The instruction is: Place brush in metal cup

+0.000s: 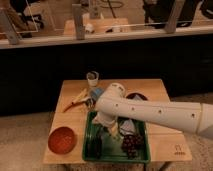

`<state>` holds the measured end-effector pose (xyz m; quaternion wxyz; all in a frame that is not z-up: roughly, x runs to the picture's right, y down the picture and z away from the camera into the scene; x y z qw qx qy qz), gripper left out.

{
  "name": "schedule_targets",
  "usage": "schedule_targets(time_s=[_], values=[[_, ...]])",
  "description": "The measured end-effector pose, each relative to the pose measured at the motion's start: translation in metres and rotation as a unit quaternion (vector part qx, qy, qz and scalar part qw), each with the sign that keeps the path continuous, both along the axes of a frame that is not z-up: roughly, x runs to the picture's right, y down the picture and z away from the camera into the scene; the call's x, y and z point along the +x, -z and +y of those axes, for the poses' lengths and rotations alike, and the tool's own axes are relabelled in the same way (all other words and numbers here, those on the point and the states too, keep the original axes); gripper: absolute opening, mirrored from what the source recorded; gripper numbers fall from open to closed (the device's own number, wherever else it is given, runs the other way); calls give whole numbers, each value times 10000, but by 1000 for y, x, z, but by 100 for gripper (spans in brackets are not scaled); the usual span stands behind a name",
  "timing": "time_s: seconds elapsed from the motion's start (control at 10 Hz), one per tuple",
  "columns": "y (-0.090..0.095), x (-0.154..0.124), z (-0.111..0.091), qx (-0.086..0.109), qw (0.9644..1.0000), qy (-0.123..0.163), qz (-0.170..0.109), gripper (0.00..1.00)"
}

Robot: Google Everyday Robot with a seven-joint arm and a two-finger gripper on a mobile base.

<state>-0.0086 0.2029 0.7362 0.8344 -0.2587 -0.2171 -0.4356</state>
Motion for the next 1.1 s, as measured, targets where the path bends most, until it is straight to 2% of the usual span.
schedule_targets(time_s=[0.3,0.7,0.8,1.1], values=[[-27,1,23,-55,9999,132,21,80],[-51,5,42,-149,9996,206,127,79],[-59,5,46,-179,9995,224,163,66],[-67,6,49,-214,9992,233,240,36]])
